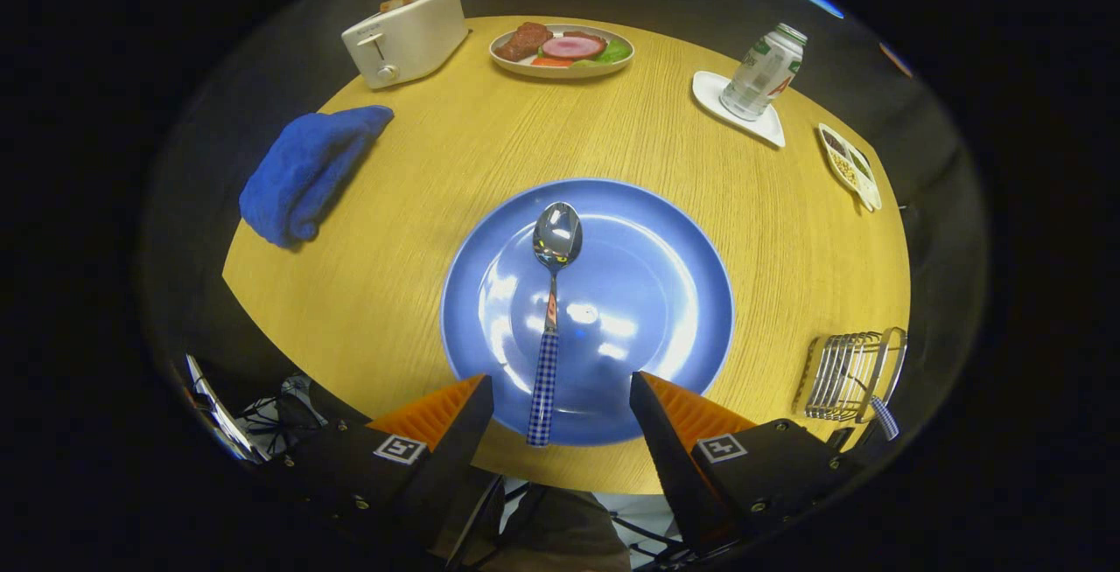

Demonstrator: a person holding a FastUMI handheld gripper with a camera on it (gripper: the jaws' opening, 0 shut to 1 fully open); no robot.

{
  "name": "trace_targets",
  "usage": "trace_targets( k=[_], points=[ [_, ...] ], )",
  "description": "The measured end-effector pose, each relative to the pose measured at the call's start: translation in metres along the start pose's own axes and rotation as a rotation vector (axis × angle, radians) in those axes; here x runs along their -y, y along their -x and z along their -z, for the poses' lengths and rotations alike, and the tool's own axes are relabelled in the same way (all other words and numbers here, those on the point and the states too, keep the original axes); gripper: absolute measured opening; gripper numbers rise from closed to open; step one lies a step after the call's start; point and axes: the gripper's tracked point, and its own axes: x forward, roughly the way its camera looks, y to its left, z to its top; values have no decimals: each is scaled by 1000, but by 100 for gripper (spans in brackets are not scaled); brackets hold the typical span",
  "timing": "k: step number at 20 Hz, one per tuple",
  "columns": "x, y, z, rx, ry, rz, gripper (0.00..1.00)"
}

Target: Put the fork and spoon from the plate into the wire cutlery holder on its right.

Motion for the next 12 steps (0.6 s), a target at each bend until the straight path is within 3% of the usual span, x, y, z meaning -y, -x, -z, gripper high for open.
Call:
trace_targets(
  k=[2, 4, 6, 8, 9, 12],
  points=[
    [-2, -9, 3, -17, 0, -22, 96],
    [-1, -9, 5, -36, 2, -31, 80],
    [-2, -18, 9, -51, 10, -51, 78],
    [-2, -22, 10, -70, 14, -57, 49],
    [-2, -21, 9, -76, 24, -56, 44],
    [1, -24, 9, -87, 38, -59, 45]
  ],
)
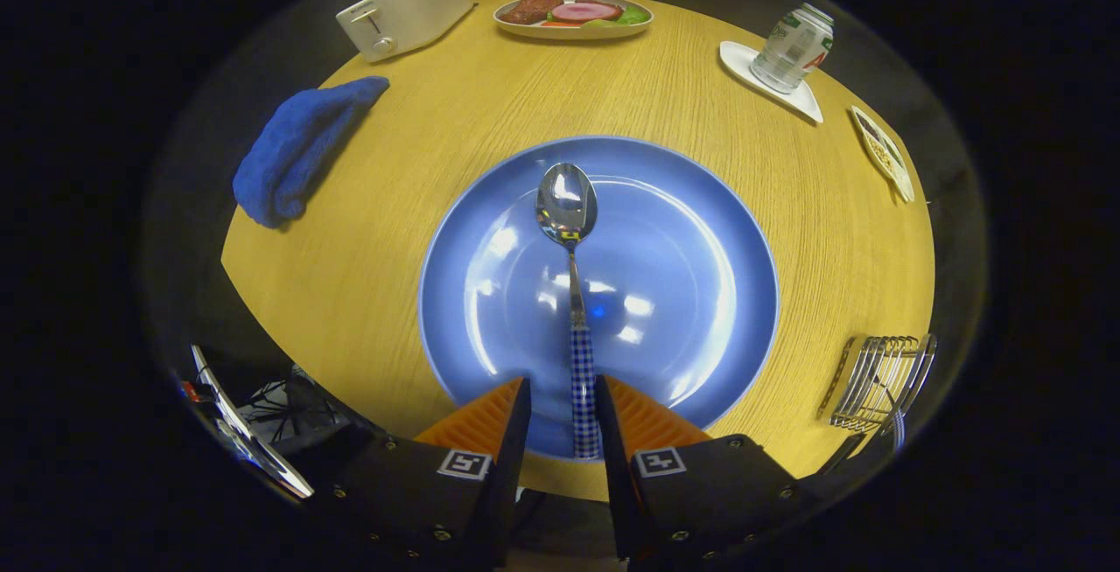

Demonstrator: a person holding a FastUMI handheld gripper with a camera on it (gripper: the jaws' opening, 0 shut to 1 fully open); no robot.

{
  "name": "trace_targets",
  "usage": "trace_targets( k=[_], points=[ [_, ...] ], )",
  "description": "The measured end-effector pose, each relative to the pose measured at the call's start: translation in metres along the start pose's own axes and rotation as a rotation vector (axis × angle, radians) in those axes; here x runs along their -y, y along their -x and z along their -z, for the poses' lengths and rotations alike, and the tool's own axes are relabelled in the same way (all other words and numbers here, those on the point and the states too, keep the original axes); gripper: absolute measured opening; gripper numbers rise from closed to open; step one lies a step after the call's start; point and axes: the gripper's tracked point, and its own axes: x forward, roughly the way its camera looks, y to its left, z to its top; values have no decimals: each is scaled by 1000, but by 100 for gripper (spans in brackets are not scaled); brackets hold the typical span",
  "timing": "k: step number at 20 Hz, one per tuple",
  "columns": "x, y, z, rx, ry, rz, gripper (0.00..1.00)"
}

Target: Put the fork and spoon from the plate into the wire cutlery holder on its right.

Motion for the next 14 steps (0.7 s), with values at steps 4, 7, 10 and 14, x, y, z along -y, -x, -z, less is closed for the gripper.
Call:
trace_targets(
  k=[4, 7, 10, 14],
  points=[
    [3, -23, 9, -9, 25, 1, 46],
    [4, -6, 4, -15, 13, -9, 6],
    [6, -6, 5, -35, 49, -5, 6],
    [11, 7, 0, -23, 116, 12, 6]
  ],
)
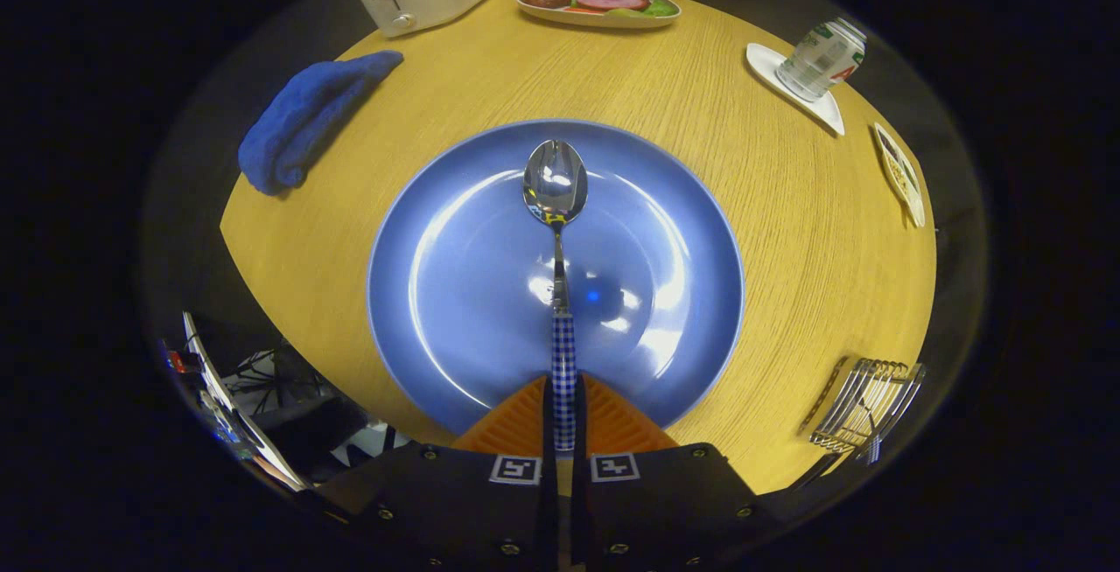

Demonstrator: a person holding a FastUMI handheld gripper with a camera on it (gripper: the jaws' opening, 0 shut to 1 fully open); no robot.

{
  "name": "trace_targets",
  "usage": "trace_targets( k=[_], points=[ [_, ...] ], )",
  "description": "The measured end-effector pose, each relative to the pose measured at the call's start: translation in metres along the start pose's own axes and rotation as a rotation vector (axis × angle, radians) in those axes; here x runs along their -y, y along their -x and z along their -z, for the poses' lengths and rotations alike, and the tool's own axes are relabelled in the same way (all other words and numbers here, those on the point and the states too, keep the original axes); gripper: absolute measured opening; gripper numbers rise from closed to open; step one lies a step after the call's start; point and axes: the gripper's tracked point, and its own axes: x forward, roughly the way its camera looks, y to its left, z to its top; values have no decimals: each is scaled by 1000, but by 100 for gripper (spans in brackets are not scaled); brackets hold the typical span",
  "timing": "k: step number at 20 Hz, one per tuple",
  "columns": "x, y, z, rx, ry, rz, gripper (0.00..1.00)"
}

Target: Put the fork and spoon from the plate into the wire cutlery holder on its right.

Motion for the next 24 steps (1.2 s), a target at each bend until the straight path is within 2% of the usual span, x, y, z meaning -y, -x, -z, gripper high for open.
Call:
trace_targets(
  k=[4, 10, 13, 19, 24],
  points=[
    [8, 28, -3, 29, 51, 18, 6],
    [39, 71, 22, -16, 90, 68, 6],
    [57, 87, 45, -69, 34, 78, 6],
    [109, 124, 90, -109, -79, 150, 6],
    [138, 139, 127, -127, -206, 139, 6]
  ],
)
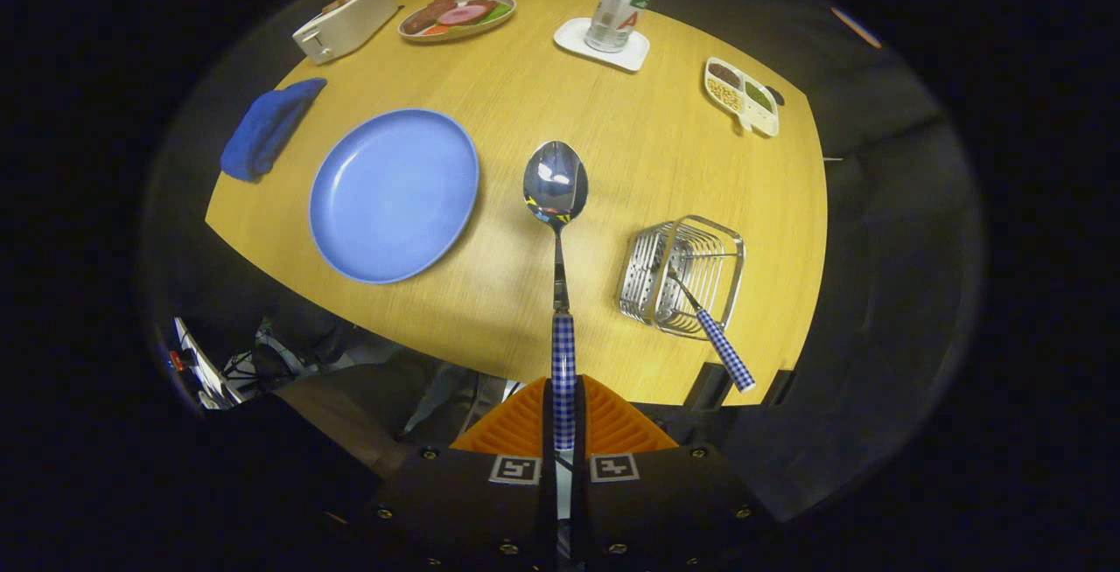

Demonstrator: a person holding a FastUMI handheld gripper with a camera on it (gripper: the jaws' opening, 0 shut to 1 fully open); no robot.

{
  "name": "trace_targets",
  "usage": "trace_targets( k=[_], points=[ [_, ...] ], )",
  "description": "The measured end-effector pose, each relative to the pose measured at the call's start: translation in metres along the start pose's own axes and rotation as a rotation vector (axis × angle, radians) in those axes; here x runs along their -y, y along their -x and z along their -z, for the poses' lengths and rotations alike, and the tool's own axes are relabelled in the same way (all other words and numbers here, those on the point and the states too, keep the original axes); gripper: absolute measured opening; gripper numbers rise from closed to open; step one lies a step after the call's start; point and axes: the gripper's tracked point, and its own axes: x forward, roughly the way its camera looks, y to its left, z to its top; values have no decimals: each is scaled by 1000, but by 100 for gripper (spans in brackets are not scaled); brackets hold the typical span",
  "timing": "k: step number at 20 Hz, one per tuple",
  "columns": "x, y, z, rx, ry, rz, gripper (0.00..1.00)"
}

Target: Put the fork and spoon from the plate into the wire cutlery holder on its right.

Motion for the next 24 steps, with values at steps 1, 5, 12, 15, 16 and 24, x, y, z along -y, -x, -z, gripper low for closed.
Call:
trace_targets(
  k=[1, 5, 12, 15, 16, 24],
  points=[
    [7, 2, 4, -3, -24, -4, 6],
    [37, 11, 23, -60, -52, 5, 6],
    [83, 15, 38, -175, -43, 61, 6],
    [89, 9, 39, -227, 3, 80, 6],
    [91, 7, 40, -250, 16, 85, 6],
    [106, -3, 26, -371, 88, 103, 6]
  ],
)
